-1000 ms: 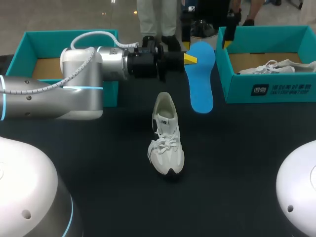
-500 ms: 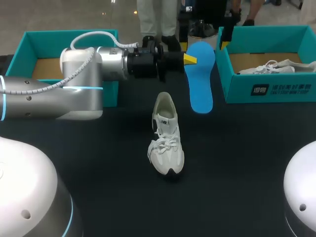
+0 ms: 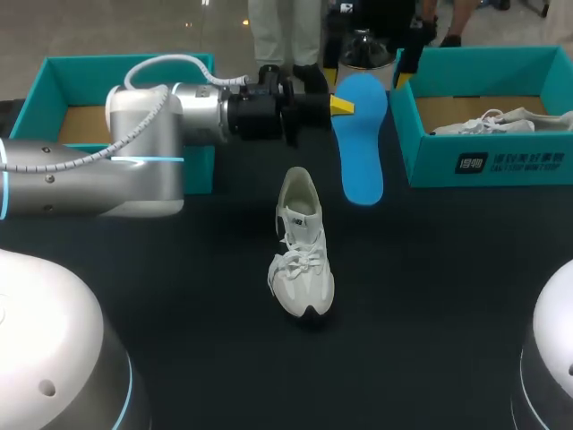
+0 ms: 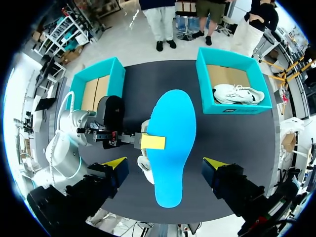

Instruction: Take the shoe out of the shoebox, open the shoe tongue, remove and reinsert the insole, then place the shoe into the shoebox

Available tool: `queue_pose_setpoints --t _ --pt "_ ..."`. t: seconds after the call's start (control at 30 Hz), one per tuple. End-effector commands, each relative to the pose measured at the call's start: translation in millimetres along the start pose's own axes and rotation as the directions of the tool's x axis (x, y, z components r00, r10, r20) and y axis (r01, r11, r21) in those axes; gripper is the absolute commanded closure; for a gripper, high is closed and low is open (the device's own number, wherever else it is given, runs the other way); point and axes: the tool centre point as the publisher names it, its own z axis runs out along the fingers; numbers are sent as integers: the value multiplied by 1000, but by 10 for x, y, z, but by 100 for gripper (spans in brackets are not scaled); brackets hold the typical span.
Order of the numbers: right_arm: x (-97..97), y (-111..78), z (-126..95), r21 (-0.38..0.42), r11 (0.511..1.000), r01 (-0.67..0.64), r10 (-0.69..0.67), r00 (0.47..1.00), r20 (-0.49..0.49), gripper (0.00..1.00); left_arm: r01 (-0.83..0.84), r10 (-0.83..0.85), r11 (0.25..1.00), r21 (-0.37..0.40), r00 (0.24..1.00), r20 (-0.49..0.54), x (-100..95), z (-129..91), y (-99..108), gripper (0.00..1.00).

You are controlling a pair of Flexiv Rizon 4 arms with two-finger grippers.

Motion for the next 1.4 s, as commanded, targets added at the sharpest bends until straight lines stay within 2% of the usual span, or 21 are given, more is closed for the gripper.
queue_pose_setpoints --t 0.03,0.13,0.37,0.53,0.7,0.77,0.9,1.13,1.4 --pt "-268 -99 60 -40 999 14 -22 978 -208 0 -4 4 1000 10 1000 -1 7 -11 15 100" --pt "-312 -106 84 -44 999 12 -24 961 -274 0 -6 7 1000 20 1000 -5 7 -31 -2 100" --pt "-449 -92 112 -70 997 -16 -19 886 -464 0 -7 8 1000 30 1000 -9 20 -50 -3 100" --pt "-568 -59 131 -74 997 -31 -13 847 -531 0 -7 8 999 41 1000 -16 29 -73 2 100" --pt "-668 -27 149 -76 997 -25 -29 767 -641 0 -2 3 999 46 1000 -29 50 -110 25 100" --pt "-690 -19 161 -75 997 -14 -43 715 -698 0 -3 4 999 48 999 -34 68 -122 32 100" --pt "-718 -6 237 -55 998 -6 -37 665 -746 0 -3 5 999 51 999 -39 79 -130 29 100" --pt "-767 5 357 -19 1000 -21 -5 531 -847 0 -1 4 998 56 999 -45 91 -150 28 100" --pt "-791 23 455 2 999 -52 25 447 -894 0 -2 5 998 59 998 -55 118 -167 28 100"
